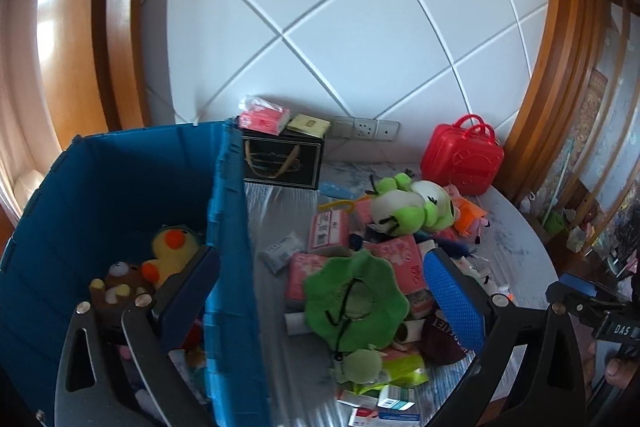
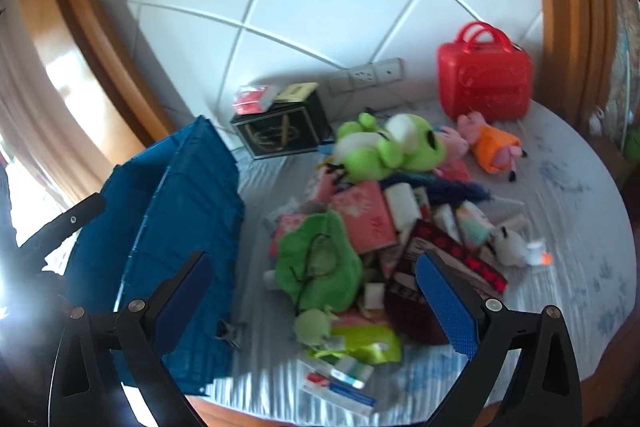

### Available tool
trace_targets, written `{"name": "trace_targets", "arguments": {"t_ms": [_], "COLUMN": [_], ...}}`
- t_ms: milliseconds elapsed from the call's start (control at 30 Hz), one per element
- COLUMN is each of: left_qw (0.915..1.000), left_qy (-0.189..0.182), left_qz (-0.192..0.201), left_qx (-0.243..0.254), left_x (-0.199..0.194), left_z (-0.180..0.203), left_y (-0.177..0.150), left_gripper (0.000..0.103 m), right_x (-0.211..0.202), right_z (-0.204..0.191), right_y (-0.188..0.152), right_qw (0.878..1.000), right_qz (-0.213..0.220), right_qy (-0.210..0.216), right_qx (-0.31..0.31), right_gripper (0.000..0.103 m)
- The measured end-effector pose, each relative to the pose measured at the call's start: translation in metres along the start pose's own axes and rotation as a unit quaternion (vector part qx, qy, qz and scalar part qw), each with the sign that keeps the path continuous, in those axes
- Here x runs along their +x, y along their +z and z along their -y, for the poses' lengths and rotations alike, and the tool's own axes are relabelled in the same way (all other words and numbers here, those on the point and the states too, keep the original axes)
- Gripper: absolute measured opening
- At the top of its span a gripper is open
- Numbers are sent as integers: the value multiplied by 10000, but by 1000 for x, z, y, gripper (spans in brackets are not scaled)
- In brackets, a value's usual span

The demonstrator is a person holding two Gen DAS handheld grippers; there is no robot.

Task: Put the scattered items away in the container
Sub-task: 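Move both grippers back over the pile on the bed, then grasp the green round plush with the left gripper while the right gripper grasps the maroon knit hat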

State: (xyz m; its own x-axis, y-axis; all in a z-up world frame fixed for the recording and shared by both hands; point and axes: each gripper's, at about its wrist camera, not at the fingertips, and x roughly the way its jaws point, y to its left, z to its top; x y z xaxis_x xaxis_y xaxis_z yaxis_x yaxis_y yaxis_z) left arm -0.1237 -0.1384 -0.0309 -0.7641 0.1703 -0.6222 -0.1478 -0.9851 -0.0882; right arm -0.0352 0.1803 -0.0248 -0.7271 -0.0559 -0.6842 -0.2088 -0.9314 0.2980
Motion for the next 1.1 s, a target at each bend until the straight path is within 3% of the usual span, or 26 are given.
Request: {"name": "trace_targets", "arguments": {"t_ms": [200,300,433,567,767,1100], "left_qw": [9990,9970,9909,9836,9769,9675], "left_qy": [197,-19,92,219,202,266], "left_qz": [-348,-752,-1230,-1623,-2035,-2412], "left_qx": [219,-192,-547,-755,-624,-716], "left_x": [28,53,88,125,179,233], "left_z": [66,72,69,60,66,65], "left_y": [-31,-55,-92,-134,-185,-220], "left_gripper": [103,103,103,103,103,103], "right_x": [-2,12,33,53,90,137], "right_z": [70,100,126,139,151,166], "right_y": [0,-4,-14,-27,-52,-74], "right_qw": [9998,9995,9977,9958,9920,9865], "right_qz": [-55,-222,-561,-731,-1094,-1425], "right_qy": [-36,-8,-28,48,18,-186], "right_qx": [-162,-236,-380,-546,-633,-783], "right_gripper": [103,103,103,103,103,103]}}
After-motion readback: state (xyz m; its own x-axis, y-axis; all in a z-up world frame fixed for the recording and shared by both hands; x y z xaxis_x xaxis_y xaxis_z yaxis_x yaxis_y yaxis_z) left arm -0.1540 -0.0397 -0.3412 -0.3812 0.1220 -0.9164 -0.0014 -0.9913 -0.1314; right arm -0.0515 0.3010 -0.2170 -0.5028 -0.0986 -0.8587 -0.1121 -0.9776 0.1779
